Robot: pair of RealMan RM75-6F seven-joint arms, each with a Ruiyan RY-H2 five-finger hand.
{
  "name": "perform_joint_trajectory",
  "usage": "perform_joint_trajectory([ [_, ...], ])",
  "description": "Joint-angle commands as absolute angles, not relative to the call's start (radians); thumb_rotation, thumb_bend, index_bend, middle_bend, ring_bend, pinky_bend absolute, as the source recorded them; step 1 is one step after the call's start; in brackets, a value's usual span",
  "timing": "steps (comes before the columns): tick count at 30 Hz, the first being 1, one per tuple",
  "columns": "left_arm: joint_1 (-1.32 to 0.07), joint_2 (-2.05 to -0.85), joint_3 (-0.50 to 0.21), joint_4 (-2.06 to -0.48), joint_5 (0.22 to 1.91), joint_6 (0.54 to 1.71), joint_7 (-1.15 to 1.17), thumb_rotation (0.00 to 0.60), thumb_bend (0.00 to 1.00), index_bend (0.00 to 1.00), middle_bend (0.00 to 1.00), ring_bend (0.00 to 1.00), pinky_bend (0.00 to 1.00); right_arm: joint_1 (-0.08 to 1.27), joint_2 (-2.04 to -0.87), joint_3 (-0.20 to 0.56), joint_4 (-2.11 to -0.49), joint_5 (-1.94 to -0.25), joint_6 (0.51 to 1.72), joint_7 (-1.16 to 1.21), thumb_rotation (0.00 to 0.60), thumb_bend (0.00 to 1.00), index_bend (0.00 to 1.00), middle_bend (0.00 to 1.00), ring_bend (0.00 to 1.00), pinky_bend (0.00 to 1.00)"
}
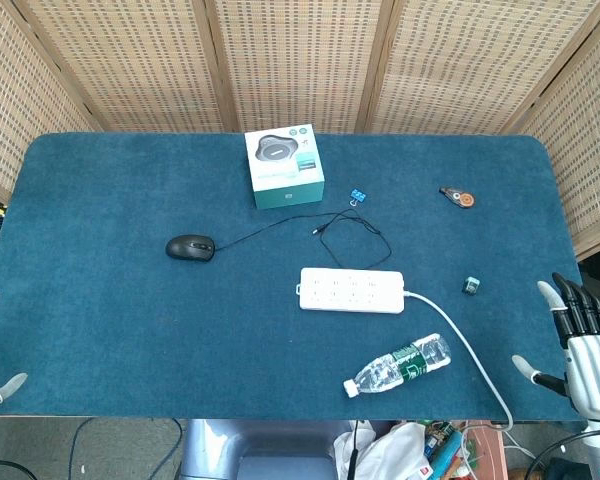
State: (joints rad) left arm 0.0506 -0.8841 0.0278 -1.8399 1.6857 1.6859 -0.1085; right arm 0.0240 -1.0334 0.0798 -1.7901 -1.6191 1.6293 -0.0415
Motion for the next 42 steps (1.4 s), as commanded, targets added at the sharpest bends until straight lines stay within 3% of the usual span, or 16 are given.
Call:
perform_joint_trajectory([
  [1,0.05,-0.884,0.027,-1.841,1.687,1.686,-0.107,0.6,0.0,0.0,0.0,0.0,0.0,0.024,-1.033,0.08,-1.79,-1.619,1.63,-0.041,0.6,0.0,0.0,0.0,0.0,0.0],
  [12,0.047,-0.89,0.019,-1.848,1.666,1.675,-0.084,0.6,0.0,0.0,0.0,0.0,0.0,0.056,-1.026,0.101,-1.793,-1.602,1.59,-0.023,0.6,0.0,0.0,0.02,0.02,0.01],
  [14,0.043,-0.893,0.015,-1.852,1.658,1.667,-0.076,0.6,0.0,0.0,0.0,0.0,0.0,0.087,-1.015,0.119,-1.795,-1.583,1.548,-0.039,0.6,0.0,0.0,0.19,0.19,0.15],
  [16,0.038,-0.895,0.01,-1.857,1.648,1.658,-0.063,0.6,0.0,0.0,0.0,0.0,0.0,0.133,-1.005,0.146,-1.796,-1.567,1.493,-0.062,0.6,0.03,0.0,0.52,0.51,0.55],
  [17,0.035,-0.897,0.009,-1.858,1.645,1.654,-0.057,0.6,0.0,0.0,0.0,0.0,0.0,0.155,-1.004,0.156,-1.796,-1.562,1.466,-0.067,0.6,0.07,0.0,0.61,0.6,0.68],
  [18,0.032,-0.9,0.006,-1.858,1.64,1.647,-0.047,0.6,0.0,0.0,0.0,0.0,0.0,0.188,-1.007,0.17,-1.796,-1.558,1.428,-0.064,0.6,0.16,0.0,0.7,0.71,0.84],
  [19,0.029,-0.902,0.005,-1.859,1.636,1.642,-0.04,0.6,0.0,0.0,0.0,0.0,0.0,0.21,-1.012,0.176,-1.796,-1.557,1.4,-0.054,0.6,0.28,0.0,0.76,0.79,0.94],
  [21,0.021,-0.907,-0.001,-1.862,1.616,1.624,-0.025,0.6,0.0,0.0,0.0,0.0,0.0,0.276,-1.026,0.183,-1.789,-1.547,1.301,-0.009,0.6,0.45,0.0,0.82,0.87,1.0],
  [24,0.013,-0.912,-0.01,-1.869,1.592,1.608,-0.007,0.6,0.0,0.0,0.0,0.0,0.0,0.349,-1.023,0.179,-1.79,-1.51,1.157,0.029,0.6,0.6,0.02,0.86,0.93,1.0],
  [27,0.006,-0.917,-0.016,-1.875,1.574,1.594,0.01,0.6,0.0,0.0,0.0,0.0,0.0,0.421,-1.03,0.178,-1.783,-1.458,1.02,0.001,0.6,0.67,0.08,0.87,0.94,1.0],
  [31,-0.004,-0.922,-0.024,-1.881,1.548,1.575,0.031,0.6,0.0,0.0,0.0,0.0,0.0,0.496,-1.077,0.18,-1.76,-1.362,0.898,-0.085,0.6,0.7,0.16,0.88,0.94,1.0],
  [35,-0.012,-0.924,-0.03,-1.881,1.526,1.556,0.037,0.6,0.0,0.0,0.0,0.0,0.0,0.562,-1.152,0.171,-1.718,-1.241,0.804,-0.193,0.6,0.7,0.19,0.88,0.94,1.0],
  [42,-0.013,-0.919,-0.031,-1.878,1.518,1.552,0.024,0.6,0.0,0.0,0.0,0.0,0.0,0.622,-1.241,0.143,-1.672,-1.048,0.793,-0.359,0.6,0.7,0.19,0.88,0.94,1.0],
])
